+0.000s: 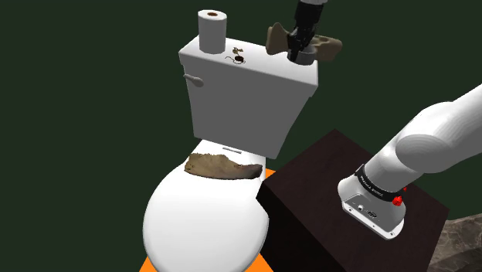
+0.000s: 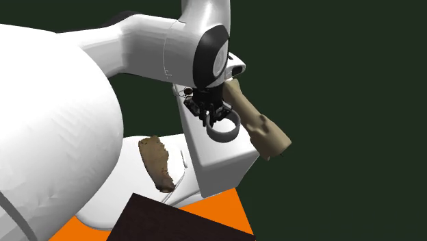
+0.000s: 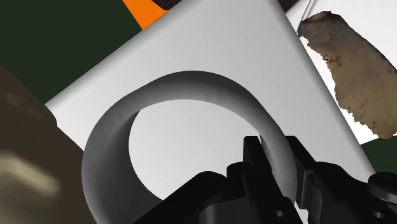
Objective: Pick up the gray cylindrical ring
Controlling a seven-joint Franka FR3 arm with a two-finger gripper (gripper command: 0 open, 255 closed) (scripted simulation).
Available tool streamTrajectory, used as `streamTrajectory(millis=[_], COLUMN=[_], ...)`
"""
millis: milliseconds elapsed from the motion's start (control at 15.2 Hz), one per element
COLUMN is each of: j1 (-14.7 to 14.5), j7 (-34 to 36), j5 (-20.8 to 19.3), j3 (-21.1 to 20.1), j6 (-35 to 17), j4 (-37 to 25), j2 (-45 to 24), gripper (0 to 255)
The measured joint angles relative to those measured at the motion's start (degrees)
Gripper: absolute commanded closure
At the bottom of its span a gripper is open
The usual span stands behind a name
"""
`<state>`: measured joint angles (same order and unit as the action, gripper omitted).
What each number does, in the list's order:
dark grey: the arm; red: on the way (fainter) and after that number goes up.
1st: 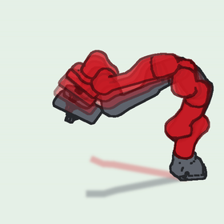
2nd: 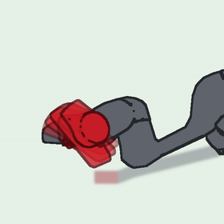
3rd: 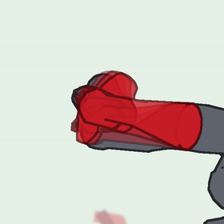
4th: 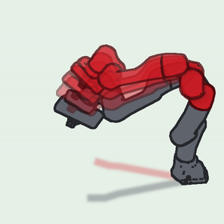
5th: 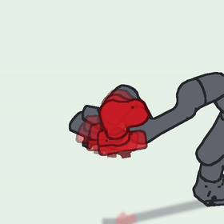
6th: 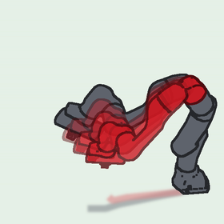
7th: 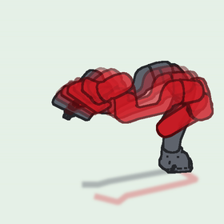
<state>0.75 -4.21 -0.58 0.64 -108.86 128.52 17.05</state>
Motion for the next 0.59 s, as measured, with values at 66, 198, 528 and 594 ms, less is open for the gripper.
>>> streamTrajectory(millis=[66, 198, 528, 594], j1=[-0.1, 0.0, -0.1, 0.0], j7=[0.1, 0.0, 0.2, 0.1], j5=[0.0, 0.0, 0.1, 0.0], j3=[-0.1, 0.0, -0.1, -0.1], j6=[0.7, 2.2, 6.2, 6.6], j4=[-0.6, -1.8, -5.4, -5.9], j2=[0.2, 0.4, 0.8, 0.8], gripper=[255, 255, 255, 255])
